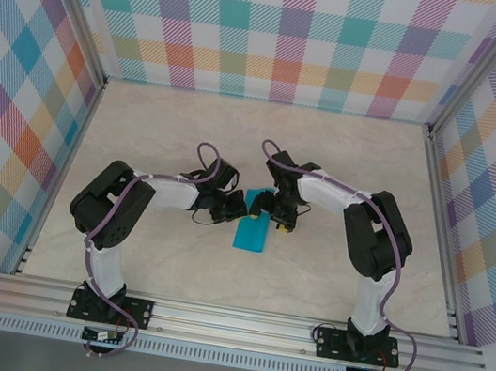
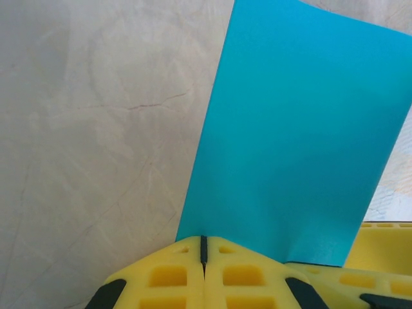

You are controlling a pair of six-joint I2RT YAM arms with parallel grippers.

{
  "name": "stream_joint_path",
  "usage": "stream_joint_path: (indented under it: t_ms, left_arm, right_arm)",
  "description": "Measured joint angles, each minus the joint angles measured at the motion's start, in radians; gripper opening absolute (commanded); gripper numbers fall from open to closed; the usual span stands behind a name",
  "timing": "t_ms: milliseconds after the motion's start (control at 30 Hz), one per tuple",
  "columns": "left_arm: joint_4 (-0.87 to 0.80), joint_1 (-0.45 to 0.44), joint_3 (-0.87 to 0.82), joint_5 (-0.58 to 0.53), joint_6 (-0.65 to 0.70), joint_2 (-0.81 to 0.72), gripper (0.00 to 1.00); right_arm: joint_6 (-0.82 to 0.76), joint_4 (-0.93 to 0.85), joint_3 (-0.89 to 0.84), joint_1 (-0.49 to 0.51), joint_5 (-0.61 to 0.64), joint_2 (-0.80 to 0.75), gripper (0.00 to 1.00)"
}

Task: Fold a paper plane with a square sheet of paper (pick it up from the middle)
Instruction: Fold the square sheet of paper in half at the center of the table.

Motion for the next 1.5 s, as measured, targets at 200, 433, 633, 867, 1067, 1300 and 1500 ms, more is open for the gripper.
stream_joint_path:
  t_ms: [200, 433, 633, 867, 1067, 1300, 1500]
  left_arm:
    - [0.0, 0.0, 0.0, 0.0, 0.001, 0.0, 0.0]
    - [-0.002, 0.0, 0.003, 0.005, 0.004, 0.0, 0.0]
    - [-0.053, 0.0, 0.026, -0.01, 0.032, -0.023, 0.08]
    - [-0.128, 0.0, 0.037, -0.111, 0.056, -0.215, 0.11]
    - [-0.149, 0.0, 0.027, -0.174, 0.055, -0.266, 0.11]
    - [-0.159, 0.0, 0.014, -0.164, 0.055, -0.253, 0.09]
    - [-0.159, 0.0, 0.014, -0.14, 0.055, -0.232, 0.08]
  right_arm:
    - [-0.014, -0.008, -0.021, -0.01, 0.007, -0.014, 0.7]
    - [-0.019, -0.009, -0.029, -0.01, 0.007, -0.018, 0.68]
    - [-0.018, -0.011, -0.029, -0.01, 0.008, -0.016, 0.68]
    - [-0.015, -0.016, -0.024, -0.01, 0.016, -0.011, 0.69]
    - [-0.015, -0.022, -0.017, -0.01, 0.019, -0.006, 0.7]
    - [-0.015, -0.032, -0.008, -0.01, 0.023, 0.001, 0.68]
    - [-0.015, -0.039, -0.006, -0.01, 0.029, 0.003, 0.68]
